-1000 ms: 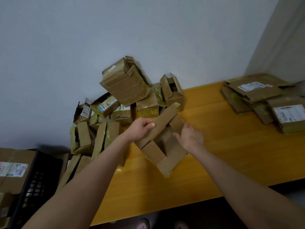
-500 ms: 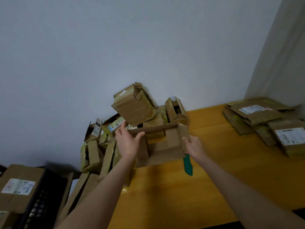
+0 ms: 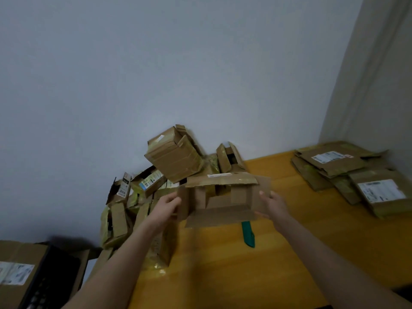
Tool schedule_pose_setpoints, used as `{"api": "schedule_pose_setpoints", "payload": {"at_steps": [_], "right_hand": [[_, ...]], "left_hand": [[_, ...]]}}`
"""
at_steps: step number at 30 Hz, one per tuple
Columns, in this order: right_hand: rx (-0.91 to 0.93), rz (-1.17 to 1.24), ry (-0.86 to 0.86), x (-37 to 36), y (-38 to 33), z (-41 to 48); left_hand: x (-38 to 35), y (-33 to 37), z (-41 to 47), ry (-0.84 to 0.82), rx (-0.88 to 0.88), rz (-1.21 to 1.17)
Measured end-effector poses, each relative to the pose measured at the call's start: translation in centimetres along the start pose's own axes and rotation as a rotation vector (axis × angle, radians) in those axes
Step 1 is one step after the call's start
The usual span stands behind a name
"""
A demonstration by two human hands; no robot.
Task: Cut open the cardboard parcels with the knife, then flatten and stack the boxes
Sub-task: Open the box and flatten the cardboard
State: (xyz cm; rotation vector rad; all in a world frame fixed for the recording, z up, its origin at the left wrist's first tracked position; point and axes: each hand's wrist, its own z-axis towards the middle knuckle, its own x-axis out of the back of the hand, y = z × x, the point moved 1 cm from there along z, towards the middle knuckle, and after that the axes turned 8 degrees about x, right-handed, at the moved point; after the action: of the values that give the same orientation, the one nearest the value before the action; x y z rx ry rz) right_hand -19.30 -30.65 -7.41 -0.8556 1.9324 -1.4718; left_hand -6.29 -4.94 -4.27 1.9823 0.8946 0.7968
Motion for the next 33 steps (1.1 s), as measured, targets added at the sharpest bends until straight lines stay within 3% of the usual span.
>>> {"api": "schedule_pose_setpoints", "payload": {"at_steps": [4, 9, 14, 17, 21, 27, 33], "right_hand": [[-0.072, 0.114, -0.087, 1.2, 0.5, 0.1], [-0.277, 0.22, -0.41, 3.0, 0.6, 0.5], [-0.231, 0.068, -0.304, 2.2, 1.7, 1.4], [-0.164, 0.061, -0.356, 2.3, 2.0, 1.0], [-0.101, 0.002, -0.395, 2.0, 2.1, 0.6], [-0.113, 0.069, -0.369, 1.4, 1.4, 0.4], [-0.289, 0.165, -0.384, 2.3, 1.2, 0.6]], "left_hand": [[1.3, -0.5, 0.0, -0.047, 0.051, -0.201], [2.4, -0.6, -0.4, -0.244, 0.052, -0.196], [1.5, 0.1, 0.4, -0.377, 0.0, -0.065], [1.0, 0.8, 0.3, -0.389, 0.012, -0.036], [-0.2, 0.8, 0.0, -0.23, 0.042, 0.051], [-2.2, 0.0, 0.3, 0.081, -0.267, 0.069], [-2.9, 0.4, -0.5, 0.205, -0.595, 0.493]]}}
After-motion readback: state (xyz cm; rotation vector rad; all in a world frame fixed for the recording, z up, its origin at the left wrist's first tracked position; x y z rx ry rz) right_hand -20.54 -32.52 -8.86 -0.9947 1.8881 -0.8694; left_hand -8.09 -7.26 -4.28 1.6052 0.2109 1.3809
